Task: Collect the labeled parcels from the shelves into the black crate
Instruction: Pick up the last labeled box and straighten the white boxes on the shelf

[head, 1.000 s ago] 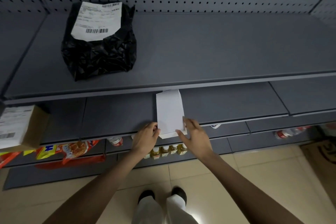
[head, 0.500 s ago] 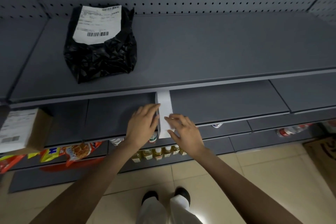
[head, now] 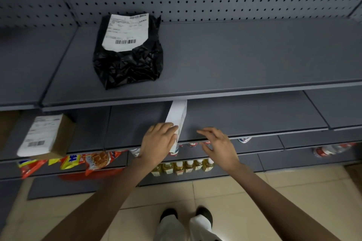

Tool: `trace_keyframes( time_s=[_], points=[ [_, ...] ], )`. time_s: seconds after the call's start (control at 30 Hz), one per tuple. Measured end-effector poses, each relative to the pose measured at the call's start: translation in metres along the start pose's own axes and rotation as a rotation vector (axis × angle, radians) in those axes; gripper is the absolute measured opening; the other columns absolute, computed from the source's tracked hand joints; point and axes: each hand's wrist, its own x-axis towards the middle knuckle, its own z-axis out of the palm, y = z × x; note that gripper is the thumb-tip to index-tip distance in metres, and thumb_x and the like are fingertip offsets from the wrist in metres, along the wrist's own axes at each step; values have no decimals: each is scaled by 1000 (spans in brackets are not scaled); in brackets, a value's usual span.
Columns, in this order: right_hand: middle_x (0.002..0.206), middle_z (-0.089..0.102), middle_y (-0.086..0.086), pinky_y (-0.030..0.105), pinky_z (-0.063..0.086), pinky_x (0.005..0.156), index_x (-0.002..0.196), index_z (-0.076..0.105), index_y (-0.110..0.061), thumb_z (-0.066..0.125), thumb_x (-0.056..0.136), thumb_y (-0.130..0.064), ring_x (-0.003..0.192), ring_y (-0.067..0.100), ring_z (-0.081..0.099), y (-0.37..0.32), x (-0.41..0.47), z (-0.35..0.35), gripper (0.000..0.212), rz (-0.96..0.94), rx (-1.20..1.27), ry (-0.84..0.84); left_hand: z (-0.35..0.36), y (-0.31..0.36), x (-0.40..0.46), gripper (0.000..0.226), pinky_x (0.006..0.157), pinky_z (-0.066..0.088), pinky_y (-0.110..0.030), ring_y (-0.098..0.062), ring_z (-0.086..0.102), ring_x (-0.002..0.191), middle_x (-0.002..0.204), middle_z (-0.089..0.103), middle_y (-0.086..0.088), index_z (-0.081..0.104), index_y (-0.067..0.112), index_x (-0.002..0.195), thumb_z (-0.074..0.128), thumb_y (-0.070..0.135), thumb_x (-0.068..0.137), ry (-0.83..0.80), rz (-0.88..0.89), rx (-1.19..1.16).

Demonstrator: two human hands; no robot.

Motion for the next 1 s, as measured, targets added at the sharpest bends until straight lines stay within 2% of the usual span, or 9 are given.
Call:
trace_keyframes(
  time_s=[0.1, 0.2, 0.27, 0.37, 0.47, 0.57, 0.77, 0.87, 1.0],
  points=[
    [119, 61, 3, 37, 51, 87, 123, 61, -17, 67, 85, -21, 104, 20, 61, -7, 7, 9, 38, -22, 8, -18, -1, -15, -13, 37, 74, 52, -32, -23, 62, 96, 111, 66, -3, 64, 15, 112, 54, 40, 86, 5, -66, -1],
    [120, 60, 2, 37, 52, 87, 124, 60, -18, 66, 87, -22, 104, 19, 61, -18, 13, 19, 38, -58, 22, -51, -4, -25, -17, 44, 66, 53, -31, -26, 60, 99, 115, 63, -6, 60, 12, 119, 70, 29, 79, -9, -189, -104],
    [120, 59, 1, 37, 52, 88, 125, 60, -18, 66, 87, -24, 104, 18, 61, -24, 17, 25, 38, -81, 27, -74, -5, -32, -17, 41, 67, 51, -31, -26, 57, 101, 119, 60, -7, 56, 14, 124, 64, 23, 85, -11, -287, -210],
    [122, 59, 1, 36, 50, 90, 126, 59, -19, 63, 89, -25, 106, 18, 60, -31, 21, 30, 38, -100, 34, -98, -1, -48, -31, 35, 66, 50, -22, -17, 60, 93, 114, 61, -4, 51, 21, 127, 52, 24, 92, -42, -432, -354],
    [120, 60, 2, 38, 52, 88, 125, 60, -19, 65, 88, -23, 103, 19, 61, -34, 23, 35, 38, -114, 30, -104, 11, -52, -57, 39, 75, 51, -26, -17, 60, 98, 122, 57, -3, 46, 22, 132, 50, 28, 94, -156, -479, -344],
    [119, 60, 2, 39, 54, 85, 126, 59, -20, 64, 88, -25, 102, 19, 61, -34, 23, 41, 38, -109, 26, -119, 20, -56, -71, 41, 83, 50, -31, -19, 60, 98, 124, 55, -4, 47, 21, 132, 50, 34, 93, -152, -532, -335],
    [127, 56, 3, 37, 50, 92, 133, 52, -20, 50, 95, -38, 110, 20, 58, -38, 35, 52, 41, -33, 9, -206, 27, -65, -60, 41, 76, 47, -26, -17, 57, 103, 117, 59, -1, 53, 19, 125, 47, 42, 92, -87, -579, -351],
    [133, 53, 4, 35, 45, 96, 137, 47, -17, 45, 96, -45, 117, 21, 53, -42, 47, 56, 50, 14, -28, -245, 35, -57, -49, 39, 67, 46, -22, -15, 58, 100, 114, 61, 2, 55, 20, 121, 44, 45, 93, -117, -553, -399],
    [132, 54, 5, 35, 45, 94, 139, 43, -14, 48, 96, -41, 115, 23, 54, -48, 47, 64, 51, 62, 14, -264, 42, -50, -50, 35, 60, 38, -21, -16, 56, 100, 111, 60, 1, 54, 22, 121, 38, 41, 96, -167, -499, -348]
  ],
)
